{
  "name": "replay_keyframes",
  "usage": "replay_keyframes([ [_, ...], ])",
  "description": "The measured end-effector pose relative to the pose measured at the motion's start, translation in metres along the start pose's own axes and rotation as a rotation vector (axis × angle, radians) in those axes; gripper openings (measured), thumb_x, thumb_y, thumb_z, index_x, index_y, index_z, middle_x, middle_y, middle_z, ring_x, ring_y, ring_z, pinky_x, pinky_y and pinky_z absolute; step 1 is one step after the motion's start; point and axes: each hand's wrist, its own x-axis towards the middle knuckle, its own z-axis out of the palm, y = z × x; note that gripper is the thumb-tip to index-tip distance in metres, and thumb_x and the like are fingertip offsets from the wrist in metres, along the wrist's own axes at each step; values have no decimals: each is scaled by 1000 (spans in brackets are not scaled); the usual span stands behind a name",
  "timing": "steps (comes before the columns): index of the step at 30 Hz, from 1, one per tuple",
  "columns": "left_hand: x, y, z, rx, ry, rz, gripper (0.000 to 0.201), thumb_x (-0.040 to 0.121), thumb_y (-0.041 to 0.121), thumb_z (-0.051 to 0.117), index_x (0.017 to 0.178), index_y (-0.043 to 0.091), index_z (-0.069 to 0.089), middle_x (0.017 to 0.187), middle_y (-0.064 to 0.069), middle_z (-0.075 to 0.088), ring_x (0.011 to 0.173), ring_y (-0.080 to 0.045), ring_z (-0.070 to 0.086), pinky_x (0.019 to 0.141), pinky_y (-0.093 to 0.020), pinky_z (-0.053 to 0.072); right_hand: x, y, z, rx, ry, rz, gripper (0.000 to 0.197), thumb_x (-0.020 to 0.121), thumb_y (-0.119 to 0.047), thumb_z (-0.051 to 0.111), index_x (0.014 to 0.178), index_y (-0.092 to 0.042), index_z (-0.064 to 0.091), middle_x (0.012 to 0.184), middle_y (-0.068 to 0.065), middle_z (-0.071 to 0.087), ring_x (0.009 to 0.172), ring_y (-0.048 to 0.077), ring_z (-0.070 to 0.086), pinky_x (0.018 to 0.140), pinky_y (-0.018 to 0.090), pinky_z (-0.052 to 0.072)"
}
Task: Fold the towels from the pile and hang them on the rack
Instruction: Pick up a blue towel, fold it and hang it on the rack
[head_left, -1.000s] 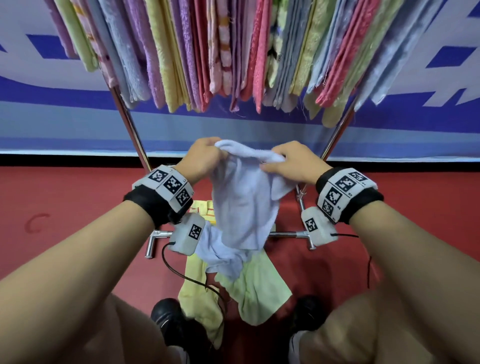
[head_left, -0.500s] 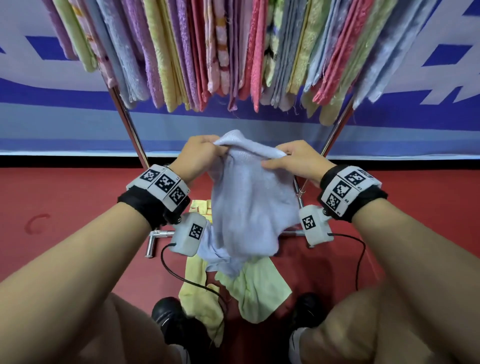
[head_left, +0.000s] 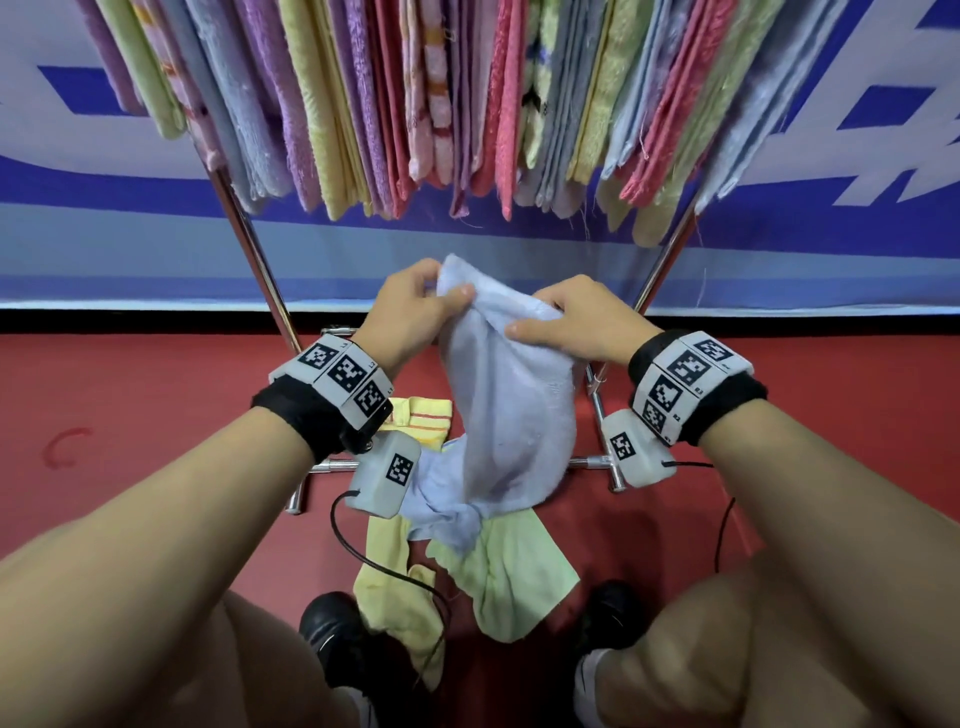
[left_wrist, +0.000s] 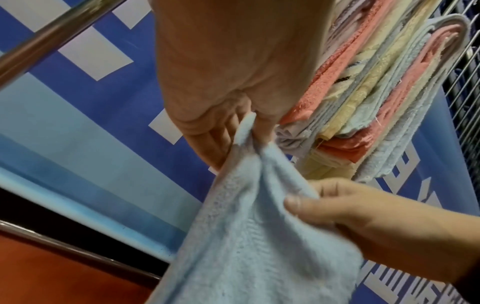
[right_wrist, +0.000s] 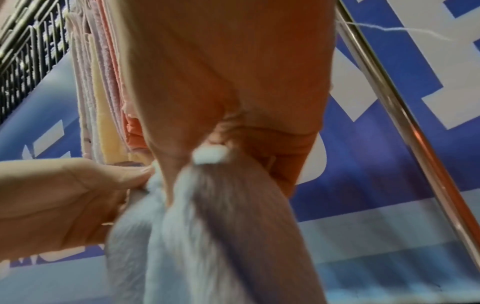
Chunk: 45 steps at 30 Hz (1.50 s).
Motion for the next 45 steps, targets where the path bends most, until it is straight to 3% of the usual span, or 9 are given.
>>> replay_keyframes([
  [4, 4, -6, -5, 55, 121, 10, 18, 86, 7, 64, 76, 17, 52, 76, -12, 59, 72, -23, 57, 64, -50, 53, -3, 13, -2, -171, -95, 177, 49, 93, -42, 68, 62, -9, 50, 60, 8, 41, 57, 22, 36, 56, 33, 27],
  [9, 5, -6, -2, 27, 160, -12, 25, 87, -5, 54, 91, 19, 50, 77, -5, 66, 64, -14, 56, 57, -26, 45, -1, 15, 2, -121, 31, 223, 41, 100, -30, 56, 65, -12, 49, 65, 7, 49, 64, 24, 48, 56, 33, 34],
  [14, -5, 2, 6, 246, -129, -5, 28, 67, 14, 55, 89, 23, 69, 84, -7, 73, 71, -14, 59, 69, -27, 48, -1, -6, 2, 610, 147, 236, 27, 97, -1, 47, 104, -5, 73, 80, 12, 70, 60, 17, 70, 60, 33, 63],
  [18, -10, -1, 16, 207, -151, -121, 20, 79, -2, 60, 85, 14, 70, 77, -9, 64, 70, -17, 54, 66, -27, 44, -5, -20, -1, 919, 25, 213, 26, 91, 6, 56, 104, -3, 75, 95, 16, 76, 84, 24, 76, 83, 37, 64],
  [24, -11, -6, 20, 180, -249, -117, 33, 81, 39, 75, 86, 9, 64, 74, 0, 57, 67, -16, 52, 63, -29, 41, -6, -22, 9, 603, 169, 80, 10, 81, -3, 77, 86, -11, 81, 85, 19, 77, 75, 17, 71, 83, 44, 64],
  [27, -15, -12, 25, 378, -228, -4, 37, 77, 57, 77, 88, 23, 68, 75, 11, 65, 66, -7, 57, 61, -24, 42, -7, -20, 14, 388, 238, 14, 8, 78, -26, 81, 76, -19, 81, 69, 1, 76, 68, 10, 71, 77, 42, 63],
  [32, -14, -16, 28, 496, -85, 120, 29, 87, 35, 69, 65, 25, 53, 58, 7, 53, 57, -11, 47, 51, -18, 33, -7, -20, 17, 89, 256, -4, 25, 68, -56, 85, 79, -34, 81, 86, -4, 67, 85, 15, 61, 76, 34, 49],
  [38, -3, -11, 3, 680, -192, 146, 21, 83, 18, 71, 69, 22, 56, 63, 2, 54, 63, -19, 49, 52, -22, 33, -2, -5, 5, 281, 231, 84, 5, 81, -25, 83, 86, -25, 83, 77, -2, 77, 70, 22, 75, 67, 31, 63],
  [45, 3, -18, -14, 660, -194, 151, 23, 93, 29, 69, 86, 7, 64, 75, -6, 60, 74, -25, 54, 64, -32, 38, 1, 14, -9, 231, 121, 102, 23, 91, -3, 67, 90, -24, 77, 86, 8, 78, 73, 27, 77, 74, 38, 64],
])
